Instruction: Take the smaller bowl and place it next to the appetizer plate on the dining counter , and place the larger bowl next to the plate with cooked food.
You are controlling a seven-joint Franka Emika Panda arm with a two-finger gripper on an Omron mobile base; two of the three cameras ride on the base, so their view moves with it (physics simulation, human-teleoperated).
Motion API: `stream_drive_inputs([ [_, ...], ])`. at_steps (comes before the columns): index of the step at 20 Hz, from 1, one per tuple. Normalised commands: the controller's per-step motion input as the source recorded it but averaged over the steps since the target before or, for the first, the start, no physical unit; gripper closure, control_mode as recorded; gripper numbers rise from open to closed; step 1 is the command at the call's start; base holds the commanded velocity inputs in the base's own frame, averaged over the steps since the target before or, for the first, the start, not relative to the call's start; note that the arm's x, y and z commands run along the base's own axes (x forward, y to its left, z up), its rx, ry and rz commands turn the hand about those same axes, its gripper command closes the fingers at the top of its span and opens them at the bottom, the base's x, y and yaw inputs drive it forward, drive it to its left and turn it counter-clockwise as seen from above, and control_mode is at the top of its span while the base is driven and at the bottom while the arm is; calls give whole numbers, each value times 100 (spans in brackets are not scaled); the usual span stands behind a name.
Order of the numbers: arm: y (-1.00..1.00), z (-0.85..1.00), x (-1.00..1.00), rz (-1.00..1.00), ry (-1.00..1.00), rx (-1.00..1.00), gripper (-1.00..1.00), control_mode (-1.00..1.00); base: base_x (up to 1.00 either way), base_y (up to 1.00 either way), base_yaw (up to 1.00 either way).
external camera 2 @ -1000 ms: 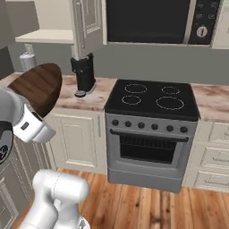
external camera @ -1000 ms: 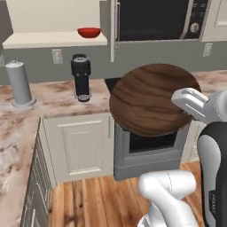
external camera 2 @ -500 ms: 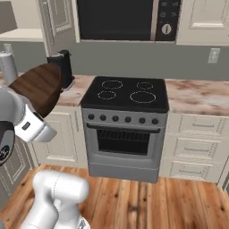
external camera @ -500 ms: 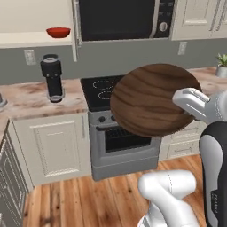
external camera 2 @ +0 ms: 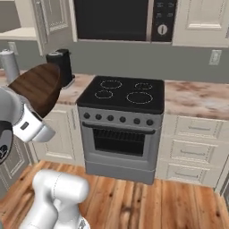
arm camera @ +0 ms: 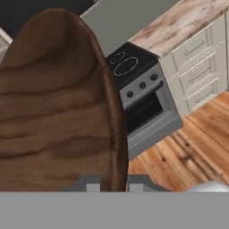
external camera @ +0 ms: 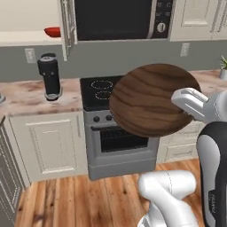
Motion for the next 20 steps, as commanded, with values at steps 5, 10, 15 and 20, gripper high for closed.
stream_drive_inputs([
  [5,0,0,0,0,0,0,100,100,-7,-41,46],
  [10,0,0,0,0,0,0,100,100,-39,-18,47],
  [15,0,0,0,0,0,0,100,100,-29,-3,55],
  [20,0,0,0,0,0,0,100,100,-60,55,45],
])
